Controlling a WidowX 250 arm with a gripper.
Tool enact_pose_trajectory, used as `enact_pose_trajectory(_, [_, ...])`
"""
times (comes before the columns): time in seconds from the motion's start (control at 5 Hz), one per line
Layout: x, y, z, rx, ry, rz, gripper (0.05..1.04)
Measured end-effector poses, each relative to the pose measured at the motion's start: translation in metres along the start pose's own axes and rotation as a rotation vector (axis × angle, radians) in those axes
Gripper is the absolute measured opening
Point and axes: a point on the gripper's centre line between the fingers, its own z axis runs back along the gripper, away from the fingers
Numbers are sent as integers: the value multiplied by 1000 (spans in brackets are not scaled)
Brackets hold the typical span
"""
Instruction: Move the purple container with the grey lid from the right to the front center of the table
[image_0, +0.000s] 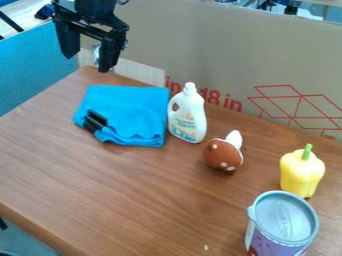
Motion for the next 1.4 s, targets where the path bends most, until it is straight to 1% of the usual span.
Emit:
enact_pose_trajectory(0.2, [-1, -6, -9, -5, 29, -10, 1001])
enact_pose_trajectory(0.4, [4, -41, -4, 10, 0, -77, 1001])
enact_pose_trajectory(0.6, [0, -94, 4, 13, -23, -163, 1001])
enact_pose_trajectory(0.8, [-18, -130, 8, 6, -41, -215, 1001])
enact_pose_trajectory(1.0, [-38, -161, 6, -31, -54, -259, 1001])
enact_pose_trajectory(1.2, [-51, -187, 8, -64, -56, -284, 1001])
enact_pose_trajectory(1.4, [-65, -209, 6, -110, -52, -300, 1001])
